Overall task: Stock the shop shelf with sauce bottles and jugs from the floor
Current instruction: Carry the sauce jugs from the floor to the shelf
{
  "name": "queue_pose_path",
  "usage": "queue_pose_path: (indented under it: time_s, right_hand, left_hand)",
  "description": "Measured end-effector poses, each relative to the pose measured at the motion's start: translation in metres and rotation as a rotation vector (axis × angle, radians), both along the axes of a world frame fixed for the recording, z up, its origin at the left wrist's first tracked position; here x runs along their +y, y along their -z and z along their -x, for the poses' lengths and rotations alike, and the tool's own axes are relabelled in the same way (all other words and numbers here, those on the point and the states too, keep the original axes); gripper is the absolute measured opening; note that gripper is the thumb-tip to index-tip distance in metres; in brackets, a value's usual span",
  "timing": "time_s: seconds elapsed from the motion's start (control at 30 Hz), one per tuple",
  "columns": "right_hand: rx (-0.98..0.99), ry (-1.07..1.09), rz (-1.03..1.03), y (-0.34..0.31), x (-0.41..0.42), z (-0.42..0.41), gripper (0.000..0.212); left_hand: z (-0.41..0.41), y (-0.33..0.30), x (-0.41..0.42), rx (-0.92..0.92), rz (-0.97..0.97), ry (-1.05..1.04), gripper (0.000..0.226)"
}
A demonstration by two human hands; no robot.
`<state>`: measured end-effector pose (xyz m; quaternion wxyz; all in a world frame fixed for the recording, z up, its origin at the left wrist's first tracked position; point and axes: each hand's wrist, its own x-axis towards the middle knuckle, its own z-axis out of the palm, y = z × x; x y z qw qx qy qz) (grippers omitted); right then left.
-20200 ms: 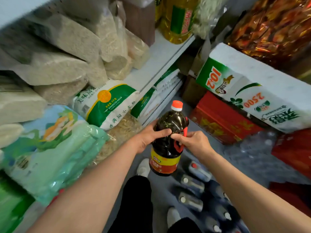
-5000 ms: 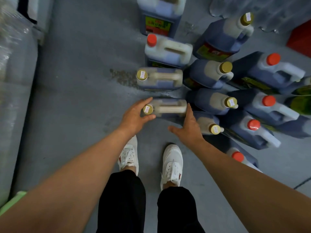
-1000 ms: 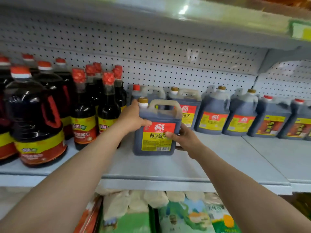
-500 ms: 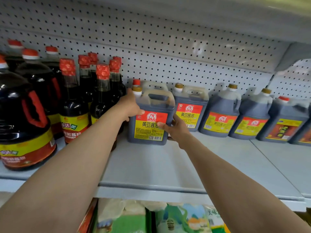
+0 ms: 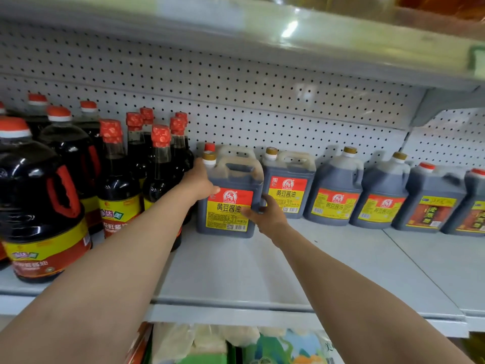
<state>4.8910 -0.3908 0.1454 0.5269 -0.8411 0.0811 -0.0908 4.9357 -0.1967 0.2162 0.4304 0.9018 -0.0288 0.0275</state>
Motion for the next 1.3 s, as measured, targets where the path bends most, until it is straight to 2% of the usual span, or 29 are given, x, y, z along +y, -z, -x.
queue_pose_path:
  time_s: [0.17,0.3,0.37,0.63,0.87,1.07,1.3]
  right_hand:
    - [-0.022,0.089,0.179,-0.011,-0.03,0.04,0.087]
    - [-0.042,0.161,0.291,-0.021,-0.062,0.086,0.086]
    - [-0.034,0.195,0.323,-0.026,-0.079,0.115,0.085]
    - [0.063,0.367,0.483,-0.023,-0.153,0.272,0.081]
    - [0.205,0.507,0.575,0.004,-0.194,0.431,0.083]
    - [0.314,0.637,0.508,0.046,-0.211,0.571,0.083]
    - [0.419,0.793,0.392,0.091,-0.223,0.667,0.082]
  left_hand:
    - [0.024,0.014,-0.017,-0.047,0.034,-0.11,0.083]
    - [0.052,0.023,-0.039,-0.104,-0.041,-0.234,0.102]
    - [0.071,0.028,-0.055,-0.137,-0.097,-0.242,0.095]
    - [0.197,0.049,-0.154,-0.04,-0.108,0.162,0.099]
    - [0.339,0.082,-0.219,-0.069,-0.127,0.488,0.07]
    - [0.448,0.121,-0.262,-0.071,-0.172,0.718,0.069]
    - [0.523,0.175,-0.306,-0.026,-0.245,0.938,0.068]
